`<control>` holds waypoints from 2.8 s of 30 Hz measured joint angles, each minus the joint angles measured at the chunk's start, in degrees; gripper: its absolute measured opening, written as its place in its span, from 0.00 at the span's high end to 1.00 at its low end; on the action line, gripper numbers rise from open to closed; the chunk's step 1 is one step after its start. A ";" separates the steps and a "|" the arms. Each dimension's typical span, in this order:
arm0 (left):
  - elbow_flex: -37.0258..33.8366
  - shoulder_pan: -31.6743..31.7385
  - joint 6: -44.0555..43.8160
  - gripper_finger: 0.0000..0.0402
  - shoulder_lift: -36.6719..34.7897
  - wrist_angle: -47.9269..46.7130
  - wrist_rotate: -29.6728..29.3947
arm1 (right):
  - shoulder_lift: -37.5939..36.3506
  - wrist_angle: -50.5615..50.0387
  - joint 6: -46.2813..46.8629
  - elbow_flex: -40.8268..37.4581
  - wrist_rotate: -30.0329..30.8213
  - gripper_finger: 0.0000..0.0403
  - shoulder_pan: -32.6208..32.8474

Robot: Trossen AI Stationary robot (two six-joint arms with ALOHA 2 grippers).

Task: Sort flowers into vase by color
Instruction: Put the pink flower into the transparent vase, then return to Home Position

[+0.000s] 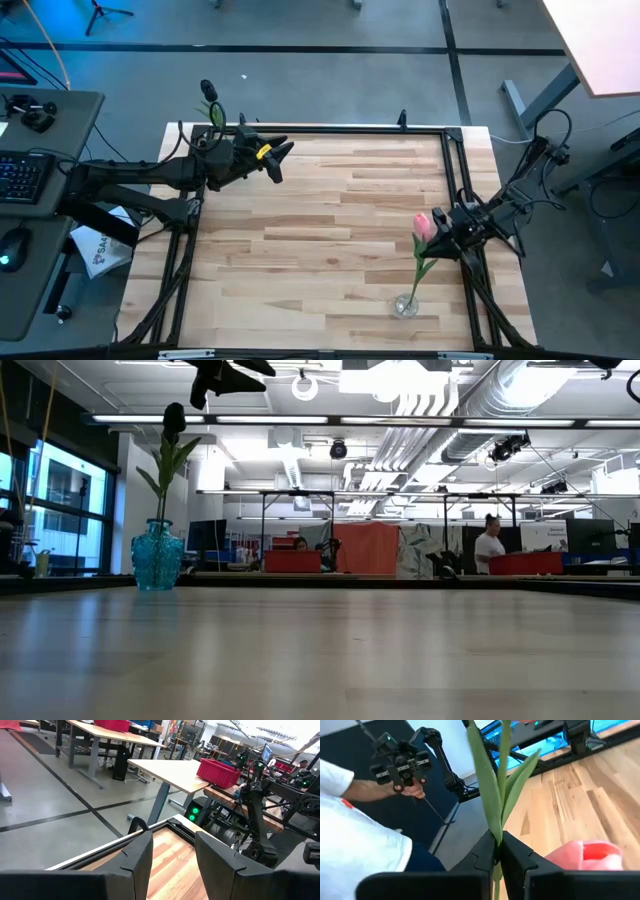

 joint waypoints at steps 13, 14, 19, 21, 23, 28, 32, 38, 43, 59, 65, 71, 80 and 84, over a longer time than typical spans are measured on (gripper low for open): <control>0.00 0.00 0.44 0.66 0.00 -0.02 0.02 | -0.01 -0.88 7.88 0.00 -2.09 0.65 -0.02; 0.00 0.00 0.46 0.66 0.00 -0.02 0.02 | -0.03 -0.88 8.39 0.00 -2.10 0.62 -0.01; 0.00 0.00 0.62 0.66 0.00 -0.07 0.02 | -1.44 -2.99 12.27 0.00 -5.16 0.49 -0.02; 0.00 0.00 0.98 0.66 0.00 -0.09 0.02 | -2.29 -4.10 14.75 0.00 -6.24 0.45 -0.01; 0.00 0.00 1.02 0.66 0.00 -0.24 0.02 | -3.17 -4.34 17.19 0.00 -7.31 0.42 -0.01; 0.00 0.00 1.03 0.66 0.01 -0.22 0.02 | -5.24 -2.07 20.88 0.00 -10.05 0.40 -0.02; 0.00 0.00 1.03 0.66 0.00 -0.17 0.04 | -6.11 3.16 21.54 0.00 -11.36 0.41 -0.02; 0.02 0.00 3.82 0.66 0.02 0.71 1.95 | -6.49 18.13 17.16 0.00 -12.29 0.43 -0.02; 0.02 0.00 8.61 0.66 -0.02 6.71 3.23 | -6.47 26.84 5.57 0.02 -7.57 0.46 -0.72; 5.15 0.00 23.26 0.73 -3.78 26.64 15.95 | -5.38 24.56 -30.24 8.49 19.63 0.97 -20.67; 9.99 -0.22 27.84 0.98 -3.25 19.01 24.68 | -2.79 16.00 -25.21 13.88 14.61 0.99 -31.46; 5.39 -0.22 23.72 1.00 -1.88 21.23 30.80 | 7.25 13.76 -18.66 18.30 -4.48 1.00 -42.52; -12.33 -4.59 11.85 1.00 -2.40 43.57 29.09 | 20.35 7.49 -25.06 24.40 -25.11 1.00 -52.49; -16.52 -7.56 11.48 1.00 -3.46 43.58 23.25 | 21.02 5.16 -26.02 23.10 -30.07 1.00 -54.50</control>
